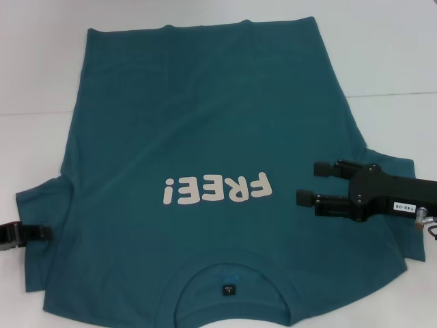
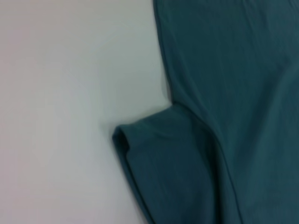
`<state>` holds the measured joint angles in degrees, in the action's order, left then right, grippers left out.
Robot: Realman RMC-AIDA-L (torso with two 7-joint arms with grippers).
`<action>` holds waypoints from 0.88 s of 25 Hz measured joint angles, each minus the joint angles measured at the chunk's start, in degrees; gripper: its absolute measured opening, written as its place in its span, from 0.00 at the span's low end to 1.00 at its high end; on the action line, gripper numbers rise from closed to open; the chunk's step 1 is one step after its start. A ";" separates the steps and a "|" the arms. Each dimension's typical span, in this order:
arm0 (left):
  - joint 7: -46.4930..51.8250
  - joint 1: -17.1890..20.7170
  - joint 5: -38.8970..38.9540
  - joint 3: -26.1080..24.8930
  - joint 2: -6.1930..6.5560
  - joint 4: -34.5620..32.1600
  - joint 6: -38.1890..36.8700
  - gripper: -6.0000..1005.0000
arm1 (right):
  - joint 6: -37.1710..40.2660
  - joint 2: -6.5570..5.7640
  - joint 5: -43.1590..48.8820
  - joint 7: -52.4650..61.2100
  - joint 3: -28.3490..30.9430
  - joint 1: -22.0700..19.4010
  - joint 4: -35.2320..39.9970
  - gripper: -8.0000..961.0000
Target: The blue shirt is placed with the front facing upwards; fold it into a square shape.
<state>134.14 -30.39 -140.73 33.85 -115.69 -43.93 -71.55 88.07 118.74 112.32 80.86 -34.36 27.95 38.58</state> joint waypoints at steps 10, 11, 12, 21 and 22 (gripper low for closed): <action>-1.17 0.36 -0.04 -0.01 -0.50 -0.17 1.37 0.41 | 0.39 0.00 0.00 0.71 -0.18 0.00 0.00 0.95; -1.38 0.35 -0.04 -0.02 -0.54 -0.10 1.38 0.38 | 0.49 0.00 0.00 0.76 -0.18 0.00 0.00 0.95; -1.54 0.35 -0.04 -0.02 -0.57 -0.04 1.38 0.34 | 0.58 0.00 0.00 0.78 -0.18 0.00 0.00 0.95; -2.94 0.49 0.33 -0.02 -0.80 -0.59 0.89 0.05 | 1.59 0.00 -0.02 0.88 0.11 -0.48 0.00 0.95; -3.07 0.50 0.34 -0.02 -0.83 -0.66 0.85 0.05 | 1.64 0.00 -0.06 0.94 0.14 -0.53 0.00 0.95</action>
<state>131.07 -29.88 -140.39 33.83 -116.51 -44.59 -70.71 89.71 118.74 112.26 81.80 -34.23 27.43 38.58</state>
